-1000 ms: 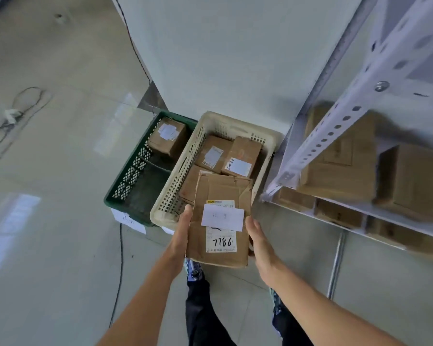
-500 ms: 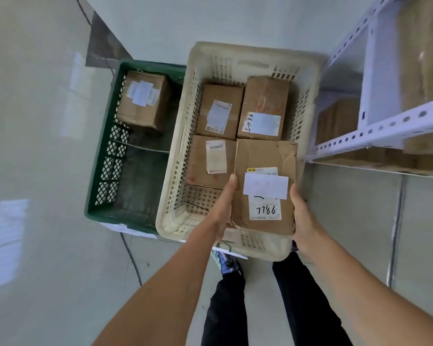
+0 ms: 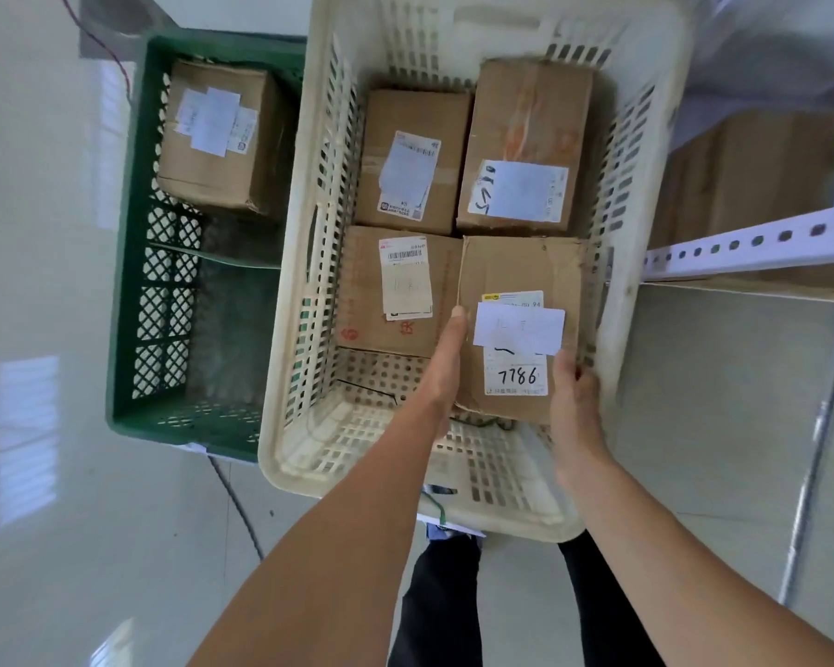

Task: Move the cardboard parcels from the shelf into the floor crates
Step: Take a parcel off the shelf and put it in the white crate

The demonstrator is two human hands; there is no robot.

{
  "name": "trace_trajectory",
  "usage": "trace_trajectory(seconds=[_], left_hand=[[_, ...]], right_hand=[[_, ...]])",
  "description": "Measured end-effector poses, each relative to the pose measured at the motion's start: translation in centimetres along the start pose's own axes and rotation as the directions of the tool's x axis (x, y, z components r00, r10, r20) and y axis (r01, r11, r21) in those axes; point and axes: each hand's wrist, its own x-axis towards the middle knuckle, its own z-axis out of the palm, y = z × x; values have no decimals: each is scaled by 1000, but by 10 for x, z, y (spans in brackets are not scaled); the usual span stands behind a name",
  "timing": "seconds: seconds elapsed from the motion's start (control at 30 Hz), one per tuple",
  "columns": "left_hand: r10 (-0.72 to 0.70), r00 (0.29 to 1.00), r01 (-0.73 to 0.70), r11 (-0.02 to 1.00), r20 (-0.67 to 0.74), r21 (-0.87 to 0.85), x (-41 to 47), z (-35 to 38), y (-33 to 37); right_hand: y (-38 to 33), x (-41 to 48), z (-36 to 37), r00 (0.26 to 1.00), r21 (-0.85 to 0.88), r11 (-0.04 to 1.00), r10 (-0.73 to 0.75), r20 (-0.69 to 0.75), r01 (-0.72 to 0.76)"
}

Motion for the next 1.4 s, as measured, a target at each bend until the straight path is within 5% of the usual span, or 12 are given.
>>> trace_trajectory(seconds=[0.2,0.37,0.7,1.1,1.27,1.4], left_hand=[[39,997,-42,998,-73,-37,27,4,7],[59,992,-59,998,-107,8,42,13,0],[45,982,-54,997,-184,-46,57,9,-15],[55,960,-79,994,-273,-75,63,-29,-11],[62,965,-73,997,-254,-34,64,-37,-12],[55,973,-59,998,-225,-15,66,-41,-12]], right_hand=[[10,9,19,998,196,979,66,1,-65],[12,17,33,959,487,842,281,-33,-230],[10,46,52,922,724,639,388,-12,-259],[21,79,64,838,658,646,545,-42,-387],[20,90,69,795,537,640,597,103,-550],[23,106,67,796,611,575,583,161,-544]])
